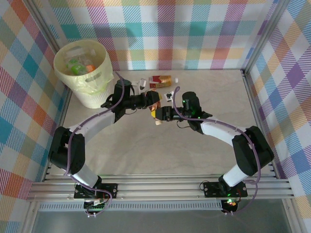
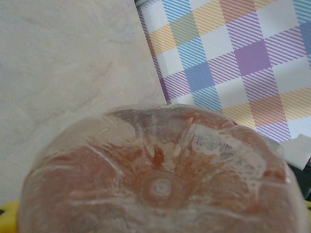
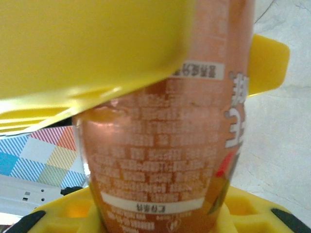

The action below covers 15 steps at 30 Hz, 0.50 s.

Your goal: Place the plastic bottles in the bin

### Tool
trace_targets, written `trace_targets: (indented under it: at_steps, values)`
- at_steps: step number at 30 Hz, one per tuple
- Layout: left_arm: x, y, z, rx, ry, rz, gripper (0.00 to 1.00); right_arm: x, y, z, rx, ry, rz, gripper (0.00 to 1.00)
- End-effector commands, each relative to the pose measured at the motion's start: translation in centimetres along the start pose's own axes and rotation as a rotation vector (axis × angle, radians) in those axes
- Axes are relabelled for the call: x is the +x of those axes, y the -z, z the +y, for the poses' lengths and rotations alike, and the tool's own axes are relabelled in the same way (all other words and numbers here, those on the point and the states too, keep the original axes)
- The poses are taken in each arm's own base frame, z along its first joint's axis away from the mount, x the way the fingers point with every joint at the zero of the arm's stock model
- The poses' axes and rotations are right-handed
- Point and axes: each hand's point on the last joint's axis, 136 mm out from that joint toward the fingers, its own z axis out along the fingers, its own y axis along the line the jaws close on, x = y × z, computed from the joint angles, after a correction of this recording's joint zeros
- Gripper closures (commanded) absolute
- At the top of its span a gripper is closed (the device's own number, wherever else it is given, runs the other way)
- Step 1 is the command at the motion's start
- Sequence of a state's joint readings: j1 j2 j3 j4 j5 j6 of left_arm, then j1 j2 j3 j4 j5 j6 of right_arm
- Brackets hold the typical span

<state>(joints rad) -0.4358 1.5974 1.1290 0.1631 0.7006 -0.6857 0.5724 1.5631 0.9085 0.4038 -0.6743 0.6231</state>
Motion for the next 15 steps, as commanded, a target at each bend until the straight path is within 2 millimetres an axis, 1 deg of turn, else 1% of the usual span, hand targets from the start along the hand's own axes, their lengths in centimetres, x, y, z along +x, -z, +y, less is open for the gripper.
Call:
trace_targets:
  at_steps: [1, 4, 8, 10, 11, 12, 15]
  values:
    - [-0.8, 0.0, -1.8, 0.06, -0.041, -0.018, 0.44, -0.1, -0.1, 1.4, -0.053, 0.057, 0.008, 0.61]
    - [-1.2, 0.3, -1.1, 0.008, -0.04, -0.052, 0.46, -0.1, 0.1, 0.6, 0.005, 0.047, -0.005, 0.48]
    - [-2.1, 0.9, 0.1, -0.088, -0.033, -0.102, 0.47, 0.0, 0.7, -1.0, 0.117, 0.039, -0.016, 0.22]
    - [-2.5, 1.3, 0.5, -0.135, -0.039, -0.121, 0.48, 0.0, 1.4, -1.6, 0.178, 0.051, -0.025, 0.13]
    - [-2.8, 1.5, 0.7, -0.159, -0.047, -0.133, 0.49, -0.2, 1.8, -1.7, 0.207, 0.058, -0.031, 0.06]
    - [-3.0, 1.9, 0.8, -0.186, -0.058, -0.146, 0.49, -0.3, 2.3, -1.9, 0.242, 0.072, -0.042, 0.0]
    - [-4.1, 3.4, 0.8, -0.265, -0.103, -0.199, 0.5, -1.2, 4.0, -2.0, 0.339, 0.113, -0.081, 0.0]
